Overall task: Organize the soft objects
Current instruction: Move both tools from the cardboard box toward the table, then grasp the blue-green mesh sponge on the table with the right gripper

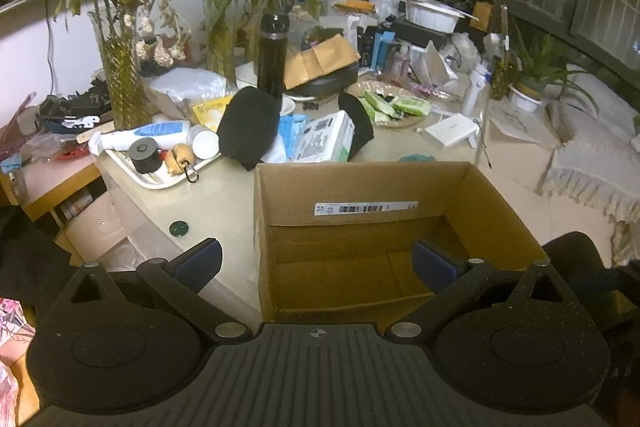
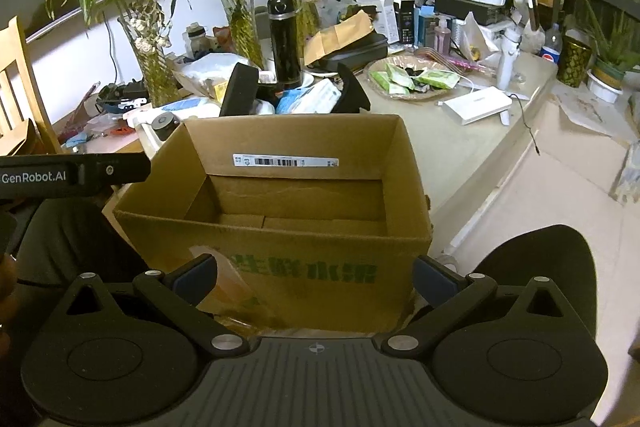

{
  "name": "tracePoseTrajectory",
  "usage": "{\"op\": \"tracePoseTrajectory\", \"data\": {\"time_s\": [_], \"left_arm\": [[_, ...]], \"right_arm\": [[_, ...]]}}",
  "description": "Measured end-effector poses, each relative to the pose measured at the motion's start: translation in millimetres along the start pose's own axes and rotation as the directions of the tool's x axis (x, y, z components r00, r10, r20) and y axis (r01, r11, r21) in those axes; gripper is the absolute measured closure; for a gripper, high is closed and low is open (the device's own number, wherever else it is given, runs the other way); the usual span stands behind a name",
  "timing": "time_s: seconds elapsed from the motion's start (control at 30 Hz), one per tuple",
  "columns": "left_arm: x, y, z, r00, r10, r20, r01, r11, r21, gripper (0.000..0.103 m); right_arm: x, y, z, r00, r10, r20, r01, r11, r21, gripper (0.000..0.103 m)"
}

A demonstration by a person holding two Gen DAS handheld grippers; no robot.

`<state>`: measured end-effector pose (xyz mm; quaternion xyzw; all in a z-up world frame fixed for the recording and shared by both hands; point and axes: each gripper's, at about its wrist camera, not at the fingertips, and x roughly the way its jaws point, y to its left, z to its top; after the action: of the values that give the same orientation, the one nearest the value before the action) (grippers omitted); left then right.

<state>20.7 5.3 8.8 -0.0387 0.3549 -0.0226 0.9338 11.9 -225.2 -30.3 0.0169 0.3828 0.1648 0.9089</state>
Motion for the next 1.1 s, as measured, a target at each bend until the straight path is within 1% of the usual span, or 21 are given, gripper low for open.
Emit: {"op": "tracePoseTrajectory", "data": {"time_s": [0.2,0.33,0.4,0.5,0.63,0.73,0.9,1.03,1.1], "left_arm": [[10.9,-2.9,6.8,0.997,0.001,-0.072,0.001,0.999,0.032,0.0],[19.3,0.4,11.3,0.993,-0.02,-0.113,0.021,1.0,0.0,0.0],[22.1,3.3,14.6,0.992,-0.035,-0.12,0.032,0.999,-0.02,0.0],[23.7,6.5,19.5,0.993,-0.045,-0.114,0.042,0.999,-0.029,0.0],[25.8,9.4,28.5,0.994,-0.057,-0.09,0.054,0.998,-0.035,0.0],[29.9,10.8,35.4,0.997,-0.026,-0.079,0.025,1.0,-0.017,0.0],[39.0,17.0,46.8,0.998,-0.018,-0.065,0.018,1.0,-0.004,0.0],[45.7,24.9,55.7,0.998,-0.037,-0.057,0.036,0.999,-0.022,0.0],[48.5,26.4,59.1,0.998,-0.039,-0.048,0.039,0.999,-0.011,0.0]], "right_arm": [[1.5,-15.5,18.5,1.0,-0.011,-0.013,0.011,1.0,0.007,0.0],[10.0,-28.0,30.6,0.999,-0.022,-0.04,0.022,1.0,0.016,0.0],[15.1,-33.2,35.0,0.998,-0.018,-0.052,0.02,1.0,0.024,0.0],[22.0,-39.3,43.7,0.998,-0.009,-0.061,0.01,1.0,0.029,0.0],[27.0,-43.9,58.2,0.999,-0.015,-0.048,0.016,1.0,0.021,0.0],[31.4,-49.3,71.8,0.999,-0.006,-0.035,0.007,1.0,0.023,0.0],[44.3,-56.4,93.2,1.0,0.007,-0.019,-0.007,1.0,-0.007,0.0],[60.6,-64.4,107.7,0.999,0.048,-0.007,-0.048,0.999,-0.003,0.0],[70.6,-67.8,116.3,0.997,0.074,-0.024,-0.074,0.997,-0.005,0.0]]}}
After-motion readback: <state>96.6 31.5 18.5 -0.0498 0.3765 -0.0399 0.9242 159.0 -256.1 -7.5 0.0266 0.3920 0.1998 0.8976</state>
